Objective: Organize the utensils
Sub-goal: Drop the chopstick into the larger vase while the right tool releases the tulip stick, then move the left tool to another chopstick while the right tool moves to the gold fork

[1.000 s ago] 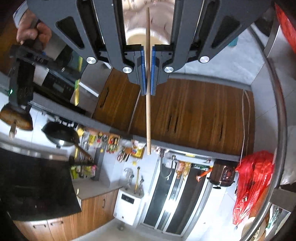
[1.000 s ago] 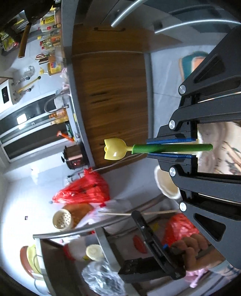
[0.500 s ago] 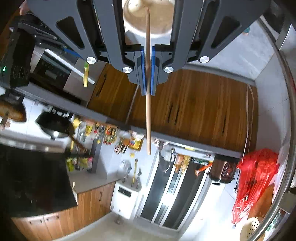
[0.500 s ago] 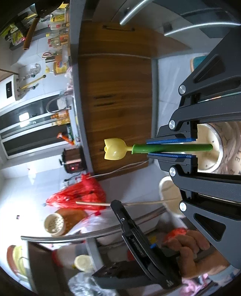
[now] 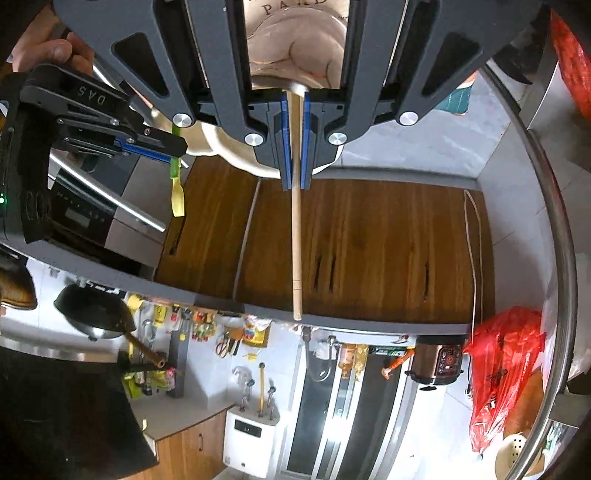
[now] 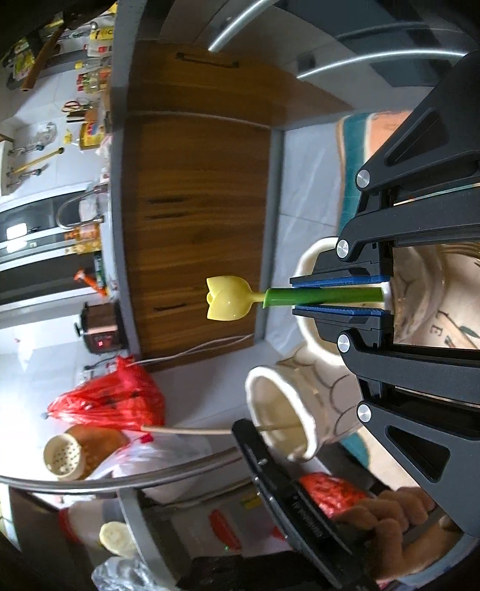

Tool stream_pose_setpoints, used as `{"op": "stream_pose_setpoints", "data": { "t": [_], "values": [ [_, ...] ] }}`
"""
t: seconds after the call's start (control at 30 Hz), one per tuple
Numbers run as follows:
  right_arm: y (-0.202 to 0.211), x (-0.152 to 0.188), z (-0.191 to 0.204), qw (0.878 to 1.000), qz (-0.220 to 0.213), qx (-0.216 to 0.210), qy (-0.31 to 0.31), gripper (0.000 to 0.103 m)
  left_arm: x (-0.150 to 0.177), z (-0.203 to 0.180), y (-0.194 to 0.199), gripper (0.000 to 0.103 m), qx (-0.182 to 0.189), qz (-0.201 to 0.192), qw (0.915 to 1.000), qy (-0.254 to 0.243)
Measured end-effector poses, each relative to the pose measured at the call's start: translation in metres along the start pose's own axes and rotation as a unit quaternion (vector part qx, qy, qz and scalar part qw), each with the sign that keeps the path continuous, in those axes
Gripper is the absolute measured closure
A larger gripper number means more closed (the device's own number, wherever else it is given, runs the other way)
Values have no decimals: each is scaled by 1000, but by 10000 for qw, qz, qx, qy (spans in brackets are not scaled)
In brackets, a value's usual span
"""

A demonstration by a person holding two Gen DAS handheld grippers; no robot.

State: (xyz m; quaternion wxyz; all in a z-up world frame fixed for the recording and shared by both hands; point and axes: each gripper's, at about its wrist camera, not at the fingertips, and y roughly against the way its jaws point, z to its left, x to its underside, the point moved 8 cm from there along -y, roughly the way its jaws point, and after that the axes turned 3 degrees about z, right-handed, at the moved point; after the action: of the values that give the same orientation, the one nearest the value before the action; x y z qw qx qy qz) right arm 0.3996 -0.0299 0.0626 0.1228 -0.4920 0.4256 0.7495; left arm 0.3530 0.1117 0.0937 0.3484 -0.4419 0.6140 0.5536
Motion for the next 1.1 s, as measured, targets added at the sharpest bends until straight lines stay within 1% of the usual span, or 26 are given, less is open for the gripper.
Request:
{"op": "stream_pose_setpoints", "data": {
  "t": [0.13, 0.2, 0.27, 0.3, 0.33, 0.37, 0.43, 0.53, 0.6, 0.7, 0.83, 0.97, 1.1],
  "values": [
    [-4, 1, -2, 10000, 78, 48, -35, 92, 1, 2, -1, 98, -84, 54, 9999, -22],
    [-4, 1, -2, 9999, 77, 77, -12, 90, 0, 1, 0, 96, -109, 47, 9999, -48],
    [-3, 1, -1, 10000, 37, 92, 5, 83, 0, 0, 1, 88, -92, 50, 9999, -46],
    [-2, 0, -1, 10000, 12, 97, 7, 82, 0, 0, 2, 80, -79, 28, 10000, -36],
    [-1, 0, 0, 10000, 1, 95, 15, 78, -1, 1, 4, 73, -84, -1, 10000, -35],
    [-1, 0, 0, 10000, -14, 92, 24, 76, -2, 0, 5, 70, -77, -15, 10000, -43],
    [3, -1, 0, 9999, -72, 115, 47, 76, -3, 0, 10, 65, -63, -62, 9999, -74],
    [12, -3, 0, 9998, -163, 86, 50, 75, -4, 2, 20, 50, -32, -127, 9999, -70],
    [19, -4, 0, 9997, -214, 76, 79, 74, -5, 4, 29, 47, -34, -192, 9998, -78],
    [33, -2, 0, 9995, -300, 76, 102, 73, -6, 12, 45, 36, -65, -291, 9995, -40],
    [51, 7, -6, 9995, -300, 77, 19, 70, 4, 26, 64, 35, -203, -269, 9994, 19],
    [65, 21, -14, 9996, -214, 169, 20, 70, 24, 38, 74, 36, -305, 9, 9995, 54],
    [72, 41, -22, 9998, -19, 211, -11, 70, 49, 40, 72, 40, -316, 387, 9988, -12]
  ]
}}
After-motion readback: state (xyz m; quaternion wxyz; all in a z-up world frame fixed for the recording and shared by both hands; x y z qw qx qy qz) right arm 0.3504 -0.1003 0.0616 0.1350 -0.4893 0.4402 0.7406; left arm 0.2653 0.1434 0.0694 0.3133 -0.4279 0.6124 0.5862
